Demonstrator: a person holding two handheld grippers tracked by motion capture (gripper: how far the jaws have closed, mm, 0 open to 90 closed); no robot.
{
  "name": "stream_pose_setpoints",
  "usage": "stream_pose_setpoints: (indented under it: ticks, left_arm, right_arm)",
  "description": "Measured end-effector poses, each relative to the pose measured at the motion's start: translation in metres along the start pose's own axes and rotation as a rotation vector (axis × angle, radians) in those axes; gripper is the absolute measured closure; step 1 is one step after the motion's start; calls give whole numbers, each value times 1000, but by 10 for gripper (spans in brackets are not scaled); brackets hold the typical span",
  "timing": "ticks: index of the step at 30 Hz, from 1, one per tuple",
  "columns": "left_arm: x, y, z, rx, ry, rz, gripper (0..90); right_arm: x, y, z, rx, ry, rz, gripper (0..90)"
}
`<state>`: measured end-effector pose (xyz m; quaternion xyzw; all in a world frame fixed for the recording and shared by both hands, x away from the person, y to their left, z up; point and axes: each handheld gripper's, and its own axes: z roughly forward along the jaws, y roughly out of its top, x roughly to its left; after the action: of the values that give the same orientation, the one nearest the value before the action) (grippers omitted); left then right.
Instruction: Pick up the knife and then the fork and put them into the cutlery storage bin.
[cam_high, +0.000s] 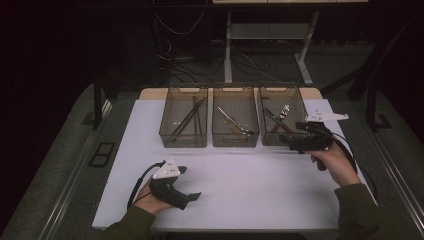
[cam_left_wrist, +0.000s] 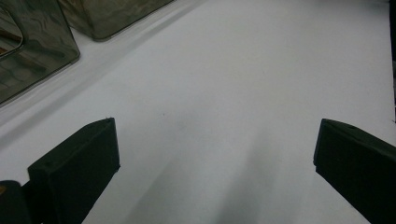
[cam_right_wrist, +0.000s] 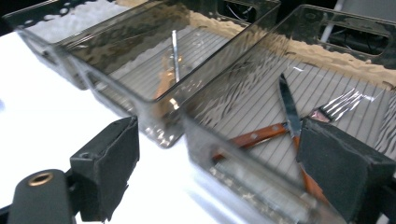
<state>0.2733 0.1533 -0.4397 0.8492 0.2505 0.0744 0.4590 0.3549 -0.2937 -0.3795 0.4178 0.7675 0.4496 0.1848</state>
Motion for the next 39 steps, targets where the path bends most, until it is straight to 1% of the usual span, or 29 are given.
stream_pose_setpoints:
  ticks: [5, 8, 15, 18, 22, 28, 31, 32, 36, 37, 39]
  left_arm:
    - [0, 0, 0, -1, -1, -1, 0]
    - [0, 0, 1, 0, -5, -1, 0]
    - [0, 0, 1, 1, -3, -5, 0]
    - [0, 0, 1, 2, -3, -4, 0]
    - [0, 0, 1, 1, -3, -2, 0]
    - [0, 0, 0, -1, -2, 1, 0]
    - [0, 0, 0, -7, -2, -1, 0]
    - [0, 0, 0, -8, -2, -1, 0]
    - [0, 0, -1, -7, -5, 2, 0]
    - [-1, 0, -1, -8, -5, 2, 0]
    - [-1, 0, -1, -9, -4, 4, 0]
  right_arm:
    - [9, -21, -12, -27, 12, 4, 135]
    - [13, -32, -17, -24, 16, -5, 135]
    - [27, -50, -27, -36, 42, -18, 135]
    - [33, -58, -29, -35, 55, -26, 135]
    - [42, -68, -30, -40, 70, -25, 135]
    - [51, -84, -30, -51, 70, -24, 135]
    - [55, -90, -29, -41, 76, -26, 136]
    - [56, -92, -29, -28, 80, -33, 135]
    - [58, -98, -27, -7, 90, -53, 135]
    - [57, -99, -26, -1, 84, -61, 135]
    - [56, -102, -26, 3, 83, -53, 136]
